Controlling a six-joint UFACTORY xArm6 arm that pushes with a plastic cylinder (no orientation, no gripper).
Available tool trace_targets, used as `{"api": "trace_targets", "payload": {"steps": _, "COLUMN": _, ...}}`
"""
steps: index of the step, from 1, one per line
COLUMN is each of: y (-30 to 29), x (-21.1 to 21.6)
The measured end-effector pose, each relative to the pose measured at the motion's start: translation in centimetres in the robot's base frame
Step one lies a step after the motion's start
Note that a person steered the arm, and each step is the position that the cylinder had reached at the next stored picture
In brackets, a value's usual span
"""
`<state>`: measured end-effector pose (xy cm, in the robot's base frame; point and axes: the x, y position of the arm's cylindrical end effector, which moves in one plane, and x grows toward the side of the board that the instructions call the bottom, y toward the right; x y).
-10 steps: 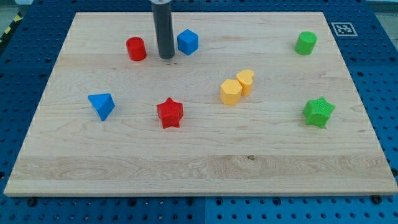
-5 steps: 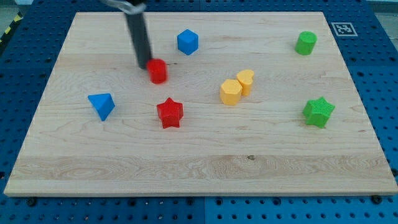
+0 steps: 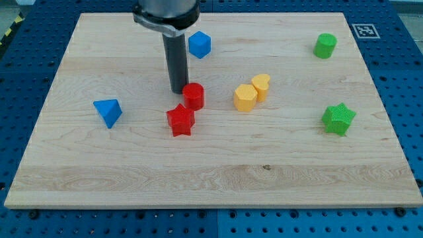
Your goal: Move red circle into top right to red star
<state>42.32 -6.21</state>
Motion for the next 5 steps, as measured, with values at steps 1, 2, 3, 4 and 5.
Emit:
{"api": "trace_targets", "payload": {"steps": 1, "y": -0.8, "x": -0.6}}
{"api": "trace_targets", "payload": {"steps": 2, "y": 0.7, "x": -2.2}}
{"api": "trace_targets", "payload": {"steps": 3, "y": 4.0, "x": -1.9}}
{"api": "trace_targets", "payload": {"steps": 4, "y": 4.2, "x": 0.5}}
{"api": "trace_targets", "payload": {"steps": 5, "y": 2.5, "x": 2.9}}
